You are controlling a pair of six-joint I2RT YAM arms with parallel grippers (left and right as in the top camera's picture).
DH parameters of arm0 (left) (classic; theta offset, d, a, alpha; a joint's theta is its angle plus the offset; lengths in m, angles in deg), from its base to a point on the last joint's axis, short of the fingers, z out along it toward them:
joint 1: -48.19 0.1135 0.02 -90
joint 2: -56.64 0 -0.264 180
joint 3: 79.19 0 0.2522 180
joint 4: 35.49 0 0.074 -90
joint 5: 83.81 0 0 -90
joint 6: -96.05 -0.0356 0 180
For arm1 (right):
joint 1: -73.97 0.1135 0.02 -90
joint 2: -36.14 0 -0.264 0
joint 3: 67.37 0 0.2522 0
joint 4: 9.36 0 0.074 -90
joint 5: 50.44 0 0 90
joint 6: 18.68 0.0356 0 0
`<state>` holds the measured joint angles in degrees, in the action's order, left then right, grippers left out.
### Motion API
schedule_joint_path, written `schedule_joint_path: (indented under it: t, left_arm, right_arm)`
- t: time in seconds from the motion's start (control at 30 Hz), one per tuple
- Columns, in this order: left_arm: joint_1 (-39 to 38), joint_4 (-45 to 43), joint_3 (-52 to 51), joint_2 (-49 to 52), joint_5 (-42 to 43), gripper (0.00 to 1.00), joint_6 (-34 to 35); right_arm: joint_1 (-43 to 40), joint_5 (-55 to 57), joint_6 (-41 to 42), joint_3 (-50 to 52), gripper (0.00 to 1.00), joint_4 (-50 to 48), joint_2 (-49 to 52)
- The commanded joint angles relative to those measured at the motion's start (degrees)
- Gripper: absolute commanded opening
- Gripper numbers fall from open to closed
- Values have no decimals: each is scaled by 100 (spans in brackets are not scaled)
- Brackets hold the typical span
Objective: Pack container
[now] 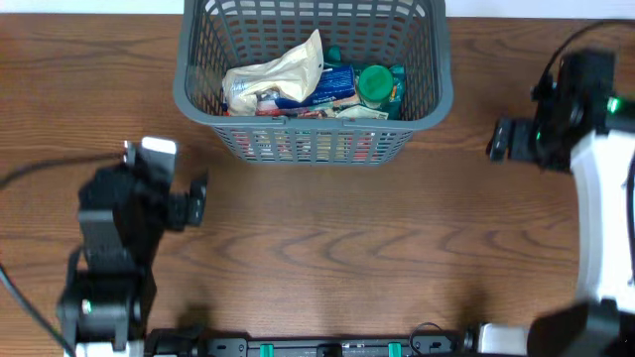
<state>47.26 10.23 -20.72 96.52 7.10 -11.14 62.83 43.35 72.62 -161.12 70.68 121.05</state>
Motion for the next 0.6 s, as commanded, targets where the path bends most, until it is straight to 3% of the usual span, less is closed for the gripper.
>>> schedule_joint_path:
  t: [0.0,0.27,0.57]
  left_arm:
    - [-24,-173,-540,-658,-7,99,-116]
    - [-24,-251,-1119,-1725,-4,99,-116]
    - [-24,-267,-1119,-1827,-7,98,-116]
  right_arm:
    - [63,-188,85,1051,99,-555,-835]
    - [608,-297,-107,3112,99,-2061,-2212]
    - [1421,-26,186,4166,99,-2747,-2693]
